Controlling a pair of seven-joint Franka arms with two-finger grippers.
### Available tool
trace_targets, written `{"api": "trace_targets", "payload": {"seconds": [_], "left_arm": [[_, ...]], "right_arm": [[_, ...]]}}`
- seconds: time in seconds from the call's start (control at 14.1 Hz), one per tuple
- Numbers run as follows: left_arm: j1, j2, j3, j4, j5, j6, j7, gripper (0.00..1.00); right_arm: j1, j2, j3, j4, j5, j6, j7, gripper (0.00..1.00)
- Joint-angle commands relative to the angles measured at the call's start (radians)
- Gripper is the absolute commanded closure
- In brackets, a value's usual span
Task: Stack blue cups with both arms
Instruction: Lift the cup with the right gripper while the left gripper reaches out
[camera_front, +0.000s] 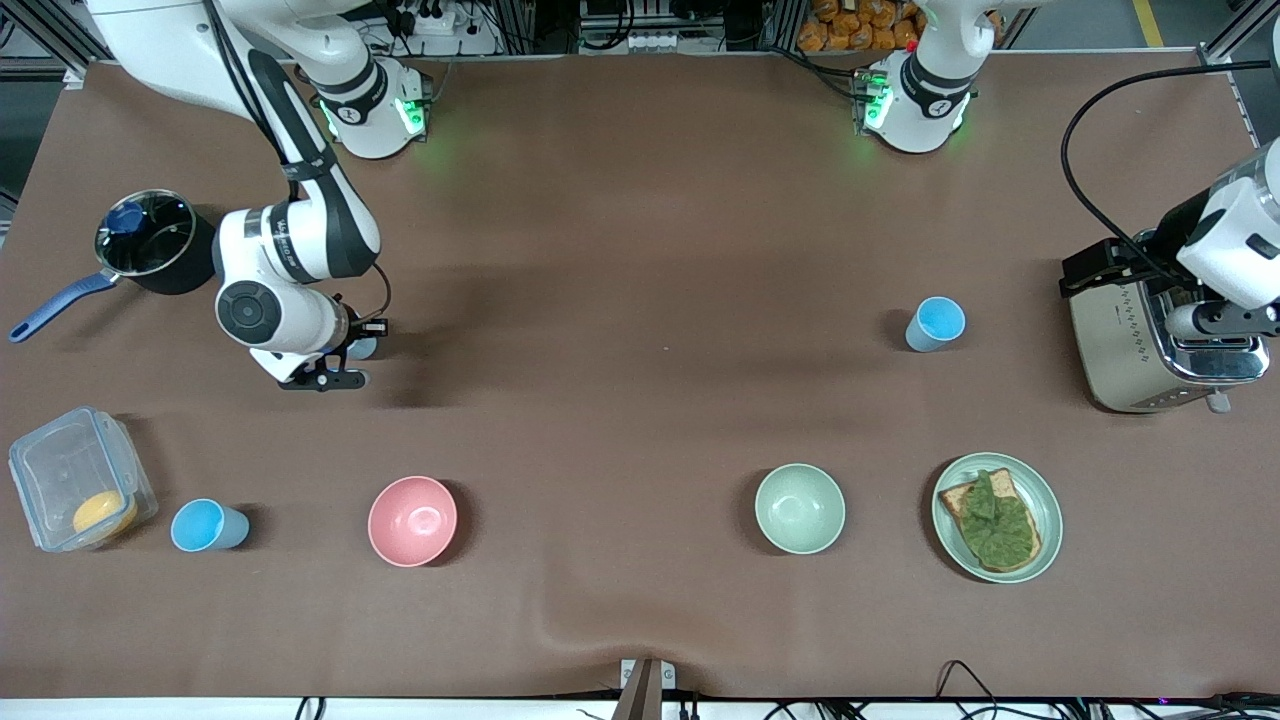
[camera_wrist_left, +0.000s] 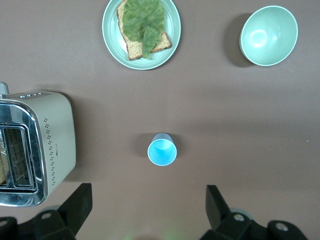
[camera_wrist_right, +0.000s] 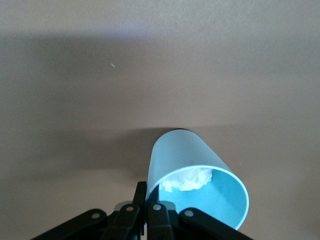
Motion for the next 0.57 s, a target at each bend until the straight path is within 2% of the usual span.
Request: {"api": "trace_targets", "payload": {"seconds": [0.0,0.21,0.28,0.43,0.5], "left_arm": [[0.007,0.003,-0.001,0.013,0.017,-0.006,0.009,0.0],[0.013,0.024,-0.006,0.012,0.007,-0.003,-0.006,0.0],[0.013,0.03,-0.006,0.004,0.006,0.019,-0.008,0.0],[0.001,0.024,-0.006,-0.037,0.009,0.052,-0.009,0.0],[-0.004,0.021,-0.004,-0.059,0.01,0.078,-0.009,0.0]], "right_arm": [[0.023,-0.01,0.007,0.061,-0.017,-0.06,0.021,1.0],[0.118,0.006,0.007,0.237,0.006,-0.211,0.169,1.0],[0.15,0.013,0.007,0.285,0.056,-0.231,0.208,1.0],[0.209,0.04,0.005,0.363,0.221,-0.22,0.225,1.0],[0.258,0.066,0.004,0.425,0.258,-0.226,0.254,1.0]]}}
